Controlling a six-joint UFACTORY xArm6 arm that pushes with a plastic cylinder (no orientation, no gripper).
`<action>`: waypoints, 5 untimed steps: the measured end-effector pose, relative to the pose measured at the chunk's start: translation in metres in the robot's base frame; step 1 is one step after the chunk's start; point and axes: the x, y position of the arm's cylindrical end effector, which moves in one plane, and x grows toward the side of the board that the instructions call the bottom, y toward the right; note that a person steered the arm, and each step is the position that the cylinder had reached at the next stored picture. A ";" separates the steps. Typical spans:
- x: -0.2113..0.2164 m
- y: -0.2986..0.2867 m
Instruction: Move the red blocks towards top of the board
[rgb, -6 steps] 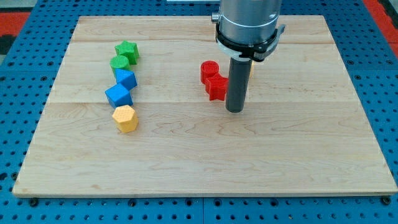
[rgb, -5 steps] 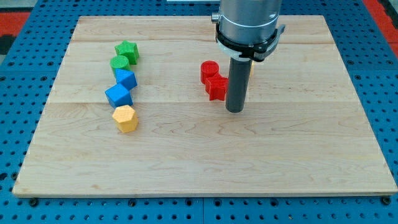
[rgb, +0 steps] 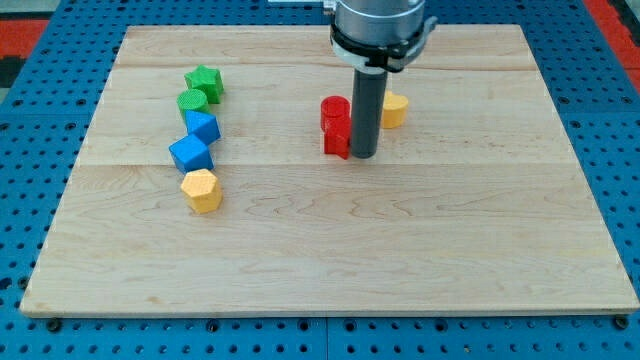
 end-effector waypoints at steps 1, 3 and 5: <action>-0.017 -0.009; -0.043 -0.009; -0.089 -0.029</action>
